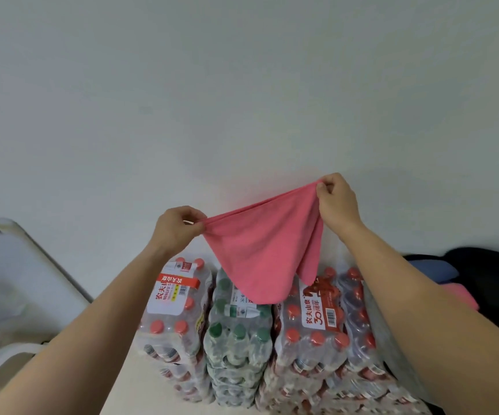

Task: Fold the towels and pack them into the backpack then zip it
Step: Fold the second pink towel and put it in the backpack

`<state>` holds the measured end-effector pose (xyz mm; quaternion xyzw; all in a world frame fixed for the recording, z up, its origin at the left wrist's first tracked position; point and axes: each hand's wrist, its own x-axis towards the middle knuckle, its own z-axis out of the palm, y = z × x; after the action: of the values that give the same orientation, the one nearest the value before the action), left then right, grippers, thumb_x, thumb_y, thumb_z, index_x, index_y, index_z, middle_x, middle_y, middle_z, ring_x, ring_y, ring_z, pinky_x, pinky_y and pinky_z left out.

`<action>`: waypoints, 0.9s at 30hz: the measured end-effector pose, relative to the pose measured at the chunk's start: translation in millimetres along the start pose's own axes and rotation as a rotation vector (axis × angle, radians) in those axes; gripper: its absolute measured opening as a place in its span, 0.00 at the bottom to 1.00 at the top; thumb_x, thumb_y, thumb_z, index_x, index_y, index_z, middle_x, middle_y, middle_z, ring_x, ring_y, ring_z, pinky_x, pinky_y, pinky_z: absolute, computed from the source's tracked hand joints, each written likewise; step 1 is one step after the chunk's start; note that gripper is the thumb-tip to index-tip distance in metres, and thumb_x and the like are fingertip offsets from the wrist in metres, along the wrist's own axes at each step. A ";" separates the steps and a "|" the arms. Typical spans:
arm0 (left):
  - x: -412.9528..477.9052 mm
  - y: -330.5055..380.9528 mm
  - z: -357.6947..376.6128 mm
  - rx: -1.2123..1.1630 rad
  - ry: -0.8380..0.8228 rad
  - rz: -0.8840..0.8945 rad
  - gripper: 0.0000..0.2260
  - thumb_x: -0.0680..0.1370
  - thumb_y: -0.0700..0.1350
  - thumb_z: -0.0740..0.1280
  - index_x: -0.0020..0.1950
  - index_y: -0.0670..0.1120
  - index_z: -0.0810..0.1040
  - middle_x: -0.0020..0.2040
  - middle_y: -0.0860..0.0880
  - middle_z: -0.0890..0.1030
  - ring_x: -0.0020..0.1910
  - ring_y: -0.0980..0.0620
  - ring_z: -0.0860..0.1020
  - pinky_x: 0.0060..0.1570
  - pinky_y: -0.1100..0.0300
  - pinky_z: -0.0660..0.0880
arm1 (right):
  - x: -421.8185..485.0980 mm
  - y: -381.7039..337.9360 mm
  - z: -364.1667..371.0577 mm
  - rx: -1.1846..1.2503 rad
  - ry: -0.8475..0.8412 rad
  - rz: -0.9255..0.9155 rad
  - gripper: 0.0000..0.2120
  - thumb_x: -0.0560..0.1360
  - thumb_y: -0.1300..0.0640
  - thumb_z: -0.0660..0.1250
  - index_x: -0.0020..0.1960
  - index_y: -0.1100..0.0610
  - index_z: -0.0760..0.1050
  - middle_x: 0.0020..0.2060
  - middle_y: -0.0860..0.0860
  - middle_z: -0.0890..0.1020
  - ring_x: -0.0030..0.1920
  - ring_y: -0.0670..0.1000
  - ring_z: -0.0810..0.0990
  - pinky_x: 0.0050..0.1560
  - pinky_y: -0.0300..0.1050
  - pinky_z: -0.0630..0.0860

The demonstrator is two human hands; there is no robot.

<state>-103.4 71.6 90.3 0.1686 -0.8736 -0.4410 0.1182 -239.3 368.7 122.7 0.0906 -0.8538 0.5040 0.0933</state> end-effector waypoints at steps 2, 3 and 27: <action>-2.7 5.2 4.7 0.148 -0.036 0.072 0.09 0.69 0.44 0.76 0.48 0.51 0.82 0.44 0.57 0.83 0.42 0.61 0.81 0.44 0.68 0.75 | -1.9 0.2 -1.4 -0.014 0.003 -0.011 0.06 0.82 0.58 0.59 0.55 0.57 0.74 0.47 0.50 0.78 0.49 0.50 0.75 0.48 0.39 0.66; -2.8 6.5 7.9 0.209 -0.039 0.107 0.11 0.69 0.44 0.77 0.49 0.51 0.82 0.44 0.57 0.82 0.42 0.62 0.80 0.43 0.71 0.73 | -3.0 0.0 -2.4 -0.023 0.002 -0.016 0.07 0.82 0.58 0.58 0.55 0.57 0.73 0.47 0.50 0.78 0.49 0.50 0.75 0.48 0.40 0.66; 4.0 31.7 -7.1 0.248 -0.184 0.123 0.18 0.82 0.53 0.61 0.38 0.44 0.77 0.32 0.50 0.76 0.29 0.52 0.73 0.30 0.61 0.69 | -27.7 45.9 -26.3 0.039 -0.271 0.227 0.07 0.82 0.57 0.61 0.52 0.55 0.78 0.47 0.50 0.80 0.48 0.50 0.78 0.52 0.47 0.74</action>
<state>-110.6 82.4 120.4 0.0869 -0.9372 -0.3351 0.0429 -222.2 415.3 89.6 0.0624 -0.8534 0.5111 -0.0817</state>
